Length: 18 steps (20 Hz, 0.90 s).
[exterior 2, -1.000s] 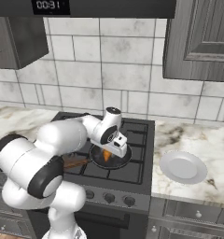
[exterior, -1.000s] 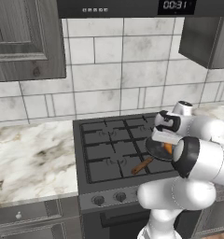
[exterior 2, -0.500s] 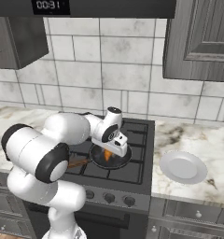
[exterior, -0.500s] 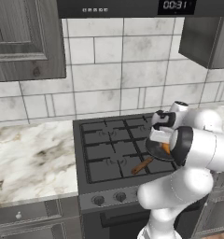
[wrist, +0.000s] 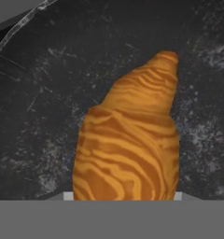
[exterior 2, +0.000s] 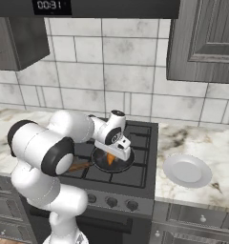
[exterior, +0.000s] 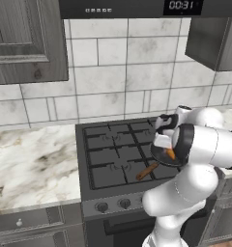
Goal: Pick the croissant and place it on the pan. Then turn on the stove to warm the croissant.
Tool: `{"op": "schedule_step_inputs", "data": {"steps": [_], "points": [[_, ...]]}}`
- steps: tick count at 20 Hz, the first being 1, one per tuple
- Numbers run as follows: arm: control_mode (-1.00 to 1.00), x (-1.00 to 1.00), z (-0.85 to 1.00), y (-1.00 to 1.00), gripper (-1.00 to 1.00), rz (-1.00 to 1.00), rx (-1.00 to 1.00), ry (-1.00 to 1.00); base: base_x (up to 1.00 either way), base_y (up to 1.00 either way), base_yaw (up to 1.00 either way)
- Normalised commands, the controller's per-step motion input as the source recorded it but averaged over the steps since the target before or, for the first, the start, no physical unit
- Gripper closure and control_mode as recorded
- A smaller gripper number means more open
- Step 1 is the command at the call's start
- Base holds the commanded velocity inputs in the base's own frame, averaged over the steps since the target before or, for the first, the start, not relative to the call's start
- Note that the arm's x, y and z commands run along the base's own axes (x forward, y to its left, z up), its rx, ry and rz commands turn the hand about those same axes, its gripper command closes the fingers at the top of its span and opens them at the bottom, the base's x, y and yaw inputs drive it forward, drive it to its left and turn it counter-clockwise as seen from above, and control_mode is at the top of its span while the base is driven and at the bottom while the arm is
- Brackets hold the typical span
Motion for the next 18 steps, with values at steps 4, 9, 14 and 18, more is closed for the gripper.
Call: {"op": "schedule_step_inputs", "data": {"steps": [4, 9, 14, 18], "points": [[-1.0, 0.16, -0.1, 0.0, 1.0, 0.0, 0.0, 0.01, 0.0, 0.0, 0.0], [-1.0, 0.14, -0.09, 0.0, 1.0, 0.0, 0.0, 0.01, 0.0, 0.0, 0.0], [-1.0, 0.06, -0.13, 0.0, 1.0, 0.0, 0.0, 0.0, 0.0, 0.0, 0.0], [-1.0, 0.03, -0.18, 0.0, 1.0, 0.0, 0.0, 0.0, 0.0, 0.0, 0.0]]}}
